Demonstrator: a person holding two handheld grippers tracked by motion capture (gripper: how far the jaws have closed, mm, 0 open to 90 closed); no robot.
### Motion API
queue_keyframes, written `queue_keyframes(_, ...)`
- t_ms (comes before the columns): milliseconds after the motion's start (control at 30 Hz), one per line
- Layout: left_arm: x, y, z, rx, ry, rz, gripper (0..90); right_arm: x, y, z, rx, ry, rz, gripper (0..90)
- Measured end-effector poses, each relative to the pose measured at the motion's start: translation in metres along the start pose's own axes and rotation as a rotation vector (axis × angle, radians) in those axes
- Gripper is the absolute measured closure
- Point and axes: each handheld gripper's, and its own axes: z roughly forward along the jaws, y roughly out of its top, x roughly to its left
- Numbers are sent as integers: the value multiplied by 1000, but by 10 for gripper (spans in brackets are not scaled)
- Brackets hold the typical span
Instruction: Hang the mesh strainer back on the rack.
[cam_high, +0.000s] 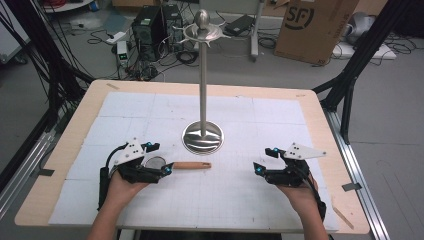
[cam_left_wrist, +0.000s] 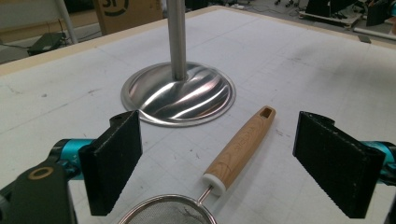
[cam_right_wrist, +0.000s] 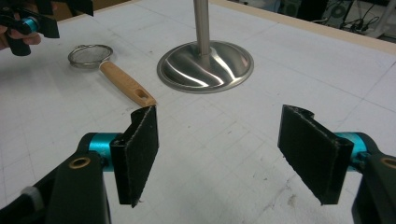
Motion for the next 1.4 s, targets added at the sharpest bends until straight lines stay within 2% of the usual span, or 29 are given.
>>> queue_keyframes(100,-2,3,2,11,-9,15,162,3,1,-2,-4,0,0,283)
queue_keyframes(300,-6,9,11,66,-33,58,175,3,1,-4,-10,2,2,283)
queue_keyframes(500,-2,12,21,94,-36,62,239,0,0,-4,-12,-2,14,283)
queue_keyframes(600,1,16,24,136,-46,57,261,0,0,-3,-7,1,15,283)
queue_keyframes(667,3,20,26,168,-53,79,275,1,0,-2,-10,3,9,283)
queue_keyframes(800,2,26,36,268,-79,133,273,2,0,-1,-5,7,7,283)
queue_keyframes(833,1,27,40,282,-82,133,271,2,0,-1,-4,9,9,283)
queue_keyframes(900,1,27,45,335,-89,170,269,2,0,-1,-3,10,12,283)
queue_keyframes(933,1,26,47,348,-87,177,267,2,0,-1,-3,11,13,283)
queue_keyframes(1000,2,25,51,374,-101,177,261,2,0,-2,-2,9,15,283)
queue_keyframes(1067,3,23,54,389,-110,159,261,2,0,-2,-1,13,17,283)
queue_keyframes(1233,7,19,57,428,-88,145,264,2,-1,0,4,17,14,283)
queue_keyframes(1400,6,21,55,453,-90,145,280,3,-2,4,13,24,11,282)
